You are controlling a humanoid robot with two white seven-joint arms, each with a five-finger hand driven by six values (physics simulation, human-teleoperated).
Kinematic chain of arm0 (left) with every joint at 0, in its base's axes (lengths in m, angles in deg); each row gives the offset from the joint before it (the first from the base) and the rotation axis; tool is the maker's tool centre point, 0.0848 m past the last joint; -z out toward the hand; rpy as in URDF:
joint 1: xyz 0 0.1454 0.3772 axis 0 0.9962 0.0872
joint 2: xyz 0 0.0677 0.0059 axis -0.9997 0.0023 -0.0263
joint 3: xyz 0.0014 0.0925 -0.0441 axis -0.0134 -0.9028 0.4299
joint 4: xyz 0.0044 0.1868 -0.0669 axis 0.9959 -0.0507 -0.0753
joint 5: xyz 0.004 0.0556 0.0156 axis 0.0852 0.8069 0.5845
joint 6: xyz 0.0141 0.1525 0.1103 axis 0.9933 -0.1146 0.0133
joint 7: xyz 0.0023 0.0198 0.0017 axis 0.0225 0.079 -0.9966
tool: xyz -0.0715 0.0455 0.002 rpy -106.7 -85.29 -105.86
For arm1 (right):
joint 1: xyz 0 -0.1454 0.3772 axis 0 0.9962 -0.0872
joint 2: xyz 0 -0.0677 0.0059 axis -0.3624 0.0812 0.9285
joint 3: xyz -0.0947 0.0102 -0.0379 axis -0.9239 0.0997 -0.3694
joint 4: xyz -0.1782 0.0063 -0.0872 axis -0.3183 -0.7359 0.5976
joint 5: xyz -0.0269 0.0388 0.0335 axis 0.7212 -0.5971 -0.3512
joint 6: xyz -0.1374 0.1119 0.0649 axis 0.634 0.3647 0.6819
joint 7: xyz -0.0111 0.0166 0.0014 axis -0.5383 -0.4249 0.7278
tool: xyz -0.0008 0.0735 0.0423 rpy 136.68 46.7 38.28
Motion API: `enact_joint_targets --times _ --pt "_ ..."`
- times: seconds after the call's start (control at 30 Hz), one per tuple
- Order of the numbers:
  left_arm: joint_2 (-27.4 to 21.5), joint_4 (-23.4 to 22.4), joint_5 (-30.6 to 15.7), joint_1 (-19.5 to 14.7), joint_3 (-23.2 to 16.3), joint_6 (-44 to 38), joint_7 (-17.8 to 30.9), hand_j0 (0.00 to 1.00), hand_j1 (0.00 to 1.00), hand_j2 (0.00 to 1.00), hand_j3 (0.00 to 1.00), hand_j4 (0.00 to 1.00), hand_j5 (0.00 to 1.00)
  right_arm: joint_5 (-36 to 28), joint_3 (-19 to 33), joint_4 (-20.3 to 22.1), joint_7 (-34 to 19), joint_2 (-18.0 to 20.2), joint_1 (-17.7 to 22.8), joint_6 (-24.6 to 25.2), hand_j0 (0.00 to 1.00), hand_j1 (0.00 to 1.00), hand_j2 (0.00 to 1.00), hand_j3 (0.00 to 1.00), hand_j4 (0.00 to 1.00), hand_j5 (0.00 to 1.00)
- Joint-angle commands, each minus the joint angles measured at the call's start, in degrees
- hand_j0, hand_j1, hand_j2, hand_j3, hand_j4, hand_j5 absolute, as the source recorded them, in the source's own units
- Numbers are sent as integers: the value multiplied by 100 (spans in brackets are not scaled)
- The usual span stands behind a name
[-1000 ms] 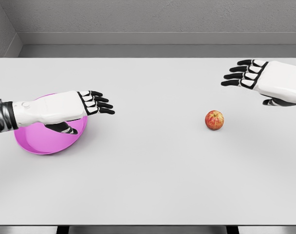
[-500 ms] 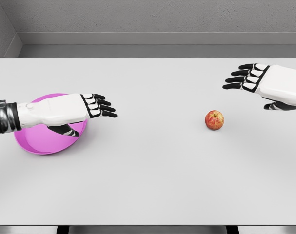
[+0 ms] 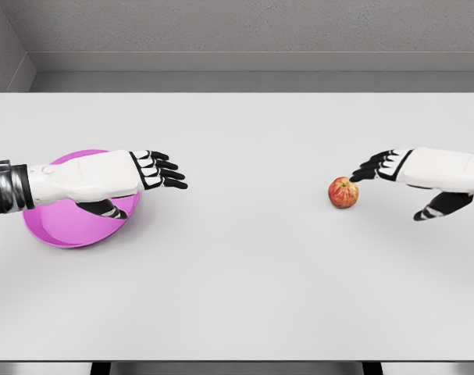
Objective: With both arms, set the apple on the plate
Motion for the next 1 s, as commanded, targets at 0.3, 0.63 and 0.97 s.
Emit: enact_joint_targets --times 0.3,0.63,0.97 --pt "1 0 -38 0 5 -7 96 100 100 100 100 100 100 -471 -273 -1230 -129 -1012 -413 403 100 100 100 100 100 100" --pt "1 9 -38 0 5 -7 105 100 100 100 100 100 100 21 -590 -1723 -129 -1417 -554 606 100 100 100 100 100 100" --pt "54 0 -38 0 5 -7 114 100 100 100 100 100 100 12 -792 -1784 -129 -1637 -686 755 100 100 100 100 100 100"
